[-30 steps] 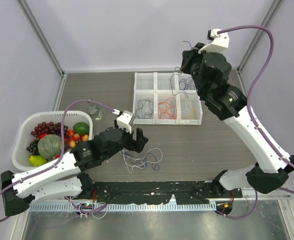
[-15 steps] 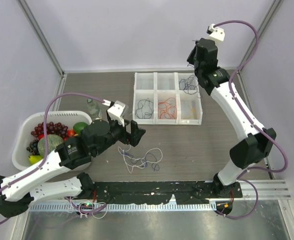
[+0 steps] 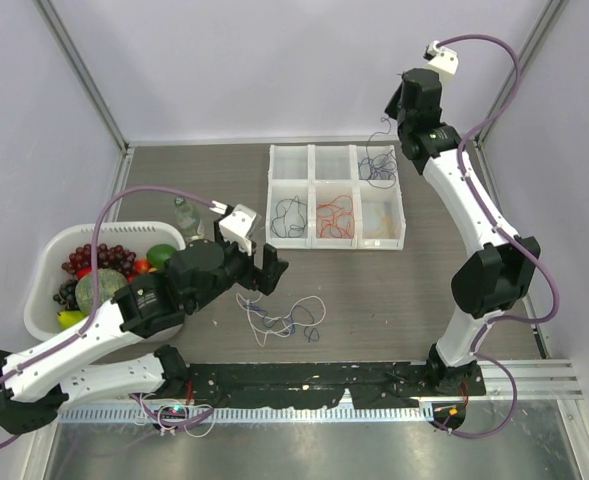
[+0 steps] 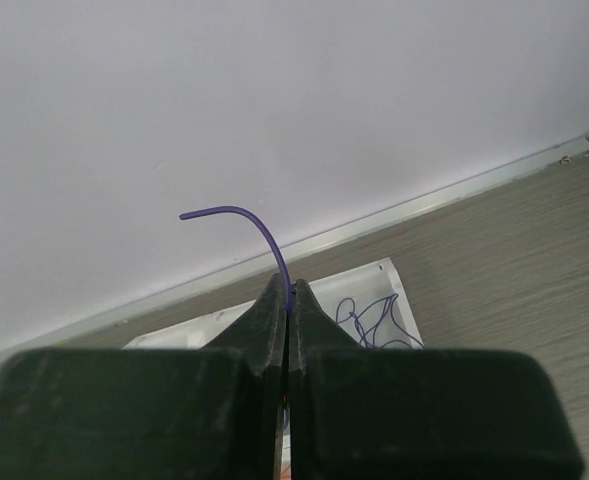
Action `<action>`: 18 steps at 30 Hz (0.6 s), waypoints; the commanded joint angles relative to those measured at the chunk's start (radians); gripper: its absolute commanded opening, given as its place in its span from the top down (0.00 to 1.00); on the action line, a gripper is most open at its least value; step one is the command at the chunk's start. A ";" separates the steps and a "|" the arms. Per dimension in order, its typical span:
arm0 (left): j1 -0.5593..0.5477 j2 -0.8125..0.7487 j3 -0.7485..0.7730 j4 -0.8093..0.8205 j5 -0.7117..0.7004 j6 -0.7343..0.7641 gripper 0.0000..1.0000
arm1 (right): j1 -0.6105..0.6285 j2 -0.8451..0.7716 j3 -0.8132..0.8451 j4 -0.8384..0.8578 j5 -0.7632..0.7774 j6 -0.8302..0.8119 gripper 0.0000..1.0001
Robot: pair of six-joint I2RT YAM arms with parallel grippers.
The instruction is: Untangle the cables
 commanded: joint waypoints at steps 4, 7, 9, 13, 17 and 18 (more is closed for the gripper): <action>0.004 0.025 0.057 -0.010 -0.012 0.037 0.16 | -0.037 0.073 0.000 0.113 -0.042 -0.008 0.99; 0.007 0.031 0.065 -0.023 -0.012 0.034 0.16 | -0.050 0.119 -0.017 0.121 -0.061 0.009 0.99; 0.007 0.031 0.068 -0.029 -0.012 0.031 0.16 | -0.056 0.141 -0.037 0.132 -0.062 0.022 0.99; 0.007 0.031 0.066 -0.033 -0.012 0.031 0.16 | -0.065 0.182 -0.063 0.127 -0.084 0.044 0.99; 0.008 0.040 0.069 -0.036 -0.004 0.029 0.16 | -0.065 0.222 -0.072 0.091 -0.110 0.059 0.99; 0.008 0.043 0.069 -0.038 -0.001 0.029 0.16 | -0.065 0.234 -0.074 0.075 -0.110 0.062 0.99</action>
